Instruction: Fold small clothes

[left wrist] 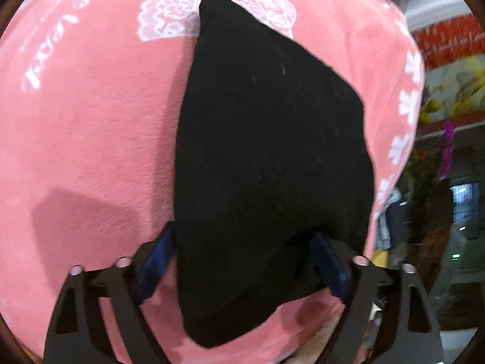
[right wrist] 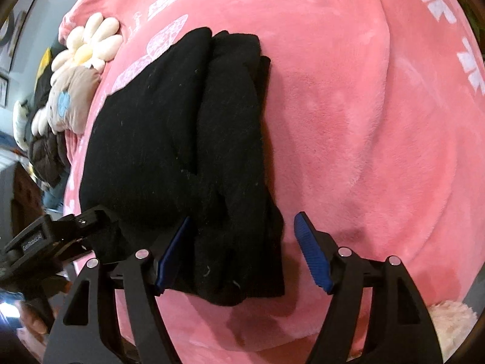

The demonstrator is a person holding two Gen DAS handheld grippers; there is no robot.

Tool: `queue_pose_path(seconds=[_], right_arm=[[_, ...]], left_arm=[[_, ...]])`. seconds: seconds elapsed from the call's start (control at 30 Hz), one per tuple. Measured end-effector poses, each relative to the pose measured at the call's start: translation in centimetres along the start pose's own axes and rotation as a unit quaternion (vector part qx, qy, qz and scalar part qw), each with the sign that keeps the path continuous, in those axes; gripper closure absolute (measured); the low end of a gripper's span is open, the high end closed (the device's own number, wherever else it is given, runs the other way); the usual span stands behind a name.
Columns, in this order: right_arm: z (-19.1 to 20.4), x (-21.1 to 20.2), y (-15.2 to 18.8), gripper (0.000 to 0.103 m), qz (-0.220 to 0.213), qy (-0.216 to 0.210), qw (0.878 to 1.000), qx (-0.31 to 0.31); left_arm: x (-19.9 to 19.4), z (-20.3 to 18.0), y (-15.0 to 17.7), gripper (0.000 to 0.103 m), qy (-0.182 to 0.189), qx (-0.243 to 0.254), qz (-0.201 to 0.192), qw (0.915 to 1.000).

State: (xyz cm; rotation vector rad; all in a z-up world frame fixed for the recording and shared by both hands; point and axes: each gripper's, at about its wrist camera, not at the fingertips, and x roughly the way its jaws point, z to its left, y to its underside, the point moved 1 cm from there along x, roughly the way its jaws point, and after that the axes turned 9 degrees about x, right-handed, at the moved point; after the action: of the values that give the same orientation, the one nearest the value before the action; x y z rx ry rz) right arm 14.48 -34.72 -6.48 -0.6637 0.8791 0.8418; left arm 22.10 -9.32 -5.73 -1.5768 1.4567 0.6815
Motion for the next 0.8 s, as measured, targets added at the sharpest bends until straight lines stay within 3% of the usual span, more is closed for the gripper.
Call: queue_pose_path(seconds=[0.03, 0.07, 0.1, 0.13, 0.17, 0.2, 0.3, 0.37, 0.43, 0.5, 0.6, 0.63, 0.7, 0.8], right_arm=[[0.1, 0.0, -0.1, 0.036, 0.0, -0.002, 1.0, 0.0], [0.3, -0.1, -0.1, 0.047, 0.002, -0.01, 1.0, -0.006], [0.6, -0.1, 0.0, 0.058, 0.007, -0.014, 1.0, -0.007], [0.7, -0.1, 0.0, 0.062, 0.011, -0.014, 1.0, -0.007], [0.9, -0.2, 0.0, 0.075, 0.015, -0.017, 1.0, -0.008], [1.1, -0.6, 0.1, 0.08, 0.017, -0.023, 1.0, -0.005], [1.5, -2.1, 0.4, 0.082, 0.011, -0.035, 0.999, 0.002], [1.6, -3.1, 0.4, 0.082, 0.014, -0.043, 0.999, 0.001], [1.2, -3.1, 0.4, 0.075, 0.021, -0.032, 0.999, 0.003], [0.2, -4.0, 0.4, 0.073, -0.001, 0.0, 1.0, 0.018], [0.7, -5.9, 0.7, 0.069, -0.028, -0.02, 0.999, 0.004], [1.3, -6.0, 0.6, 0.066, -0.024, -0.025, 0.999, -0.007], [3.0, -5.2, 0.6, 0.048, -0.017, -0.024, 0.999, -0.042], [4.7, -2.3, 1.2, 0.044, -0.001, 0.028, 0.995, -0.1]], left_arm=[[0.0, 0.0, -0.1, 0.015, 0.003, 0.0, -0.001, 1.0], [-0.1, -0.1, -0.1, 0.019, 0.015, 0.003, -0.007, 0.9999], [-0.3, -0.2, -0.1, 0.042, 0.04, 0.008, -0.014, 0.999], [-0.2, -0.1, 0.1, 0.048, 0.064, 0.005, -0.011, 0.9979], [-0.3, 0.1, 0.2, 0.054, 0.072, -0.003, -0.011, 0.9973], [-0.5, 0.3, 0.4, 0.069, 0.084, -0.009, -0.012, 0.9963], [-2.0, 0.9, 1.0, 0.082, 0.134, -0.041, -0.011, 0.99], [-3.0, 1.2, 1.4, 0.083, 0.15, -0.054, -0.012, 0.9871], [-3.9, 1.2, 2.0, 0.082, 0.142, -0.05, -0.007, 0.9887], [-3.9, 1.8, 2.6, 0.07, 0.112, -0.044, 0.007, 0.9928], [-4.0, 3.5, 3.8, 0.066, 0.079, -0.055, 0.013, 0.9953], [-4.2, 3.6, 4.0, 0.066, 0.083, -0.058, 0.009, 0.9949], [-4.3, 3.9, 4.6, 0.055, 0.08, -0.059, 0.005, 0.995], [-3.6, 2.6, 4.9, 0.041, 0.059, -0.033, 0.013, 0.9976]])
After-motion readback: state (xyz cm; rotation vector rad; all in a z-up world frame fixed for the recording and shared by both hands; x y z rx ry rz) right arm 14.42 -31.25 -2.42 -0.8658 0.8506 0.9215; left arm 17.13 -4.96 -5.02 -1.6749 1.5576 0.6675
